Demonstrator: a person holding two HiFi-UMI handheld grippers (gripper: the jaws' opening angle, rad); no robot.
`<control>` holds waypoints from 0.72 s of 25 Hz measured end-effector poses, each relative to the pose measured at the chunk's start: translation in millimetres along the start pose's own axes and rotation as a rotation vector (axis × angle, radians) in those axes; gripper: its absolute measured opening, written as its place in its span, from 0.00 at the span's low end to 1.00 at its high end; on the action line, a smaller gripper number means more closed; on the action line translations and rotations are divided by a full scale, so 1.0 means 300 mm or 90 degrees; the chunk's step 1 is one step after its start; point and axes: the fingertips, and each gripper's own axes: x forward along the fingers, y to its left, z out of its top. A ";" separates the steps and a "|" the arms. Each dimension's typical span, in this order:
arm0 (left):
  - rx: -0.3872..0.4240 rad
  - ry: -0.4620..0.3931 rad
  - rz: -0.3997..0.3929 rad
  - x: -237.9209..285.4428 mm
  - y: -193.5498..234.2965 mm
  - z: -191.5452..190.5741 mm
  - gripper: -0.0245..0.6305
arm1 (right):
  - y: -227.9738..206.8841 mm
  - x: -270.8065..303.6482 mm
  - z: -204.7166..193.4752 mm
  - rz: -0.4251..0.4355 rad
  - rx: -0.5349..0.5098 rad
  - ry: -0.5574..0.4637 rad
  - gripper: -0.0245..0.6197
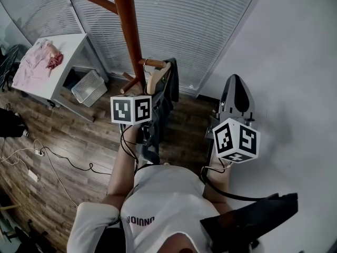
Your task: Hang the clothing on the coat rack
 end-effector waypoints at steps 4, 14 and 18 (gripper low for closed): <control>-0.001 -0.001 -0.001 -0.007 0.006 -0.007 0.07 | 0.006 -0.009 -0.006 -0.001 -0.001 0.001 0.07; -0.011 -0.002 0.000 -0.011 0.014 -0.004 0.07 | 0.004 -0.006 0.004 -0.001 -0.006 0.005 0.07; -0.011 -0.002 0.004 -0.010 0.022 -0.008 0.07 | 0.009 -0.002 -0.004 0.002 -0.006 0.009 0.07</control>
